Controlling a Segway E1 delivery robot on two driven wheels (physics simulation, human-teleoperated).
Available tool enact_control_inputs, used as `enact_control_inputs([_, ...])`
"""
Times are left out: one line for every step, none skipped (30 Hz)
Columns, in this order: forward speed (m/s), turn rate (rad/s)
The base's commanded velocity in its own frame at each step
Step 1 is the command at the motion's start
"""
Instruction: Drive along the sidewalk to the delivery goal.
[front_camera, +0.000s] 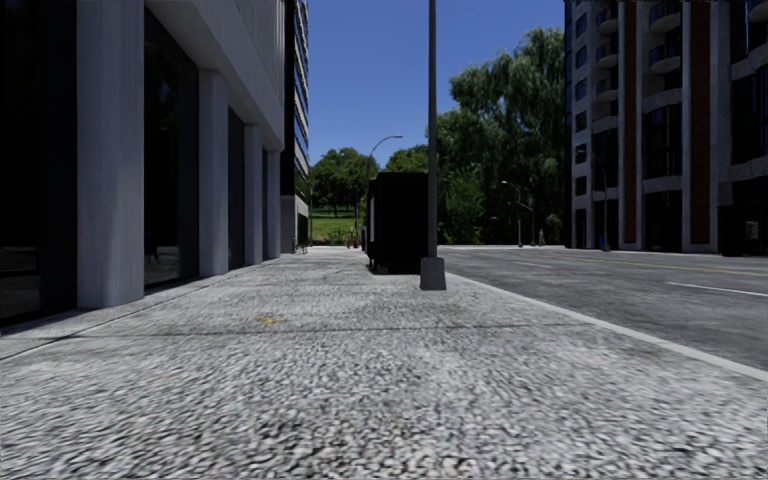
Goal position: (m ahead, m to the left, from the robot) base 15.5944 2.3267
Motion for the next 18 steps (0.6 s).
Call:
enact_control_inputs([2.0, 0.26])
enact_control_inputs([2.0, 0.18])
enact_control_inputs([2.0, 0.0])
enact_control_inputs([2.0, 0.0])
enact_control_inputs([2.0, 0.0])
enact_control_inputs([2.0, 0.0])
enact_control_inputs([2.0, 0.0])
enact_control_inputs([2.0, 0.0])
enact_control_inputs([2.0, 0.0])
enact_control_inputs([2.0, 0.0])
enact_control_inputs([2.0, 0.0])
enact_control_inputs([2.0, 0.0])
enact_control_inputs([2.0, 0.0])
enact_control_inputs([2.0, 0.0])
enact_control_inputs([2.0, 0.0])
enact_control_inputs([2.0, 0.0])
enact_control_inputs([2.0, 0.0])
enact_control_inputs([2.0, 0.0])
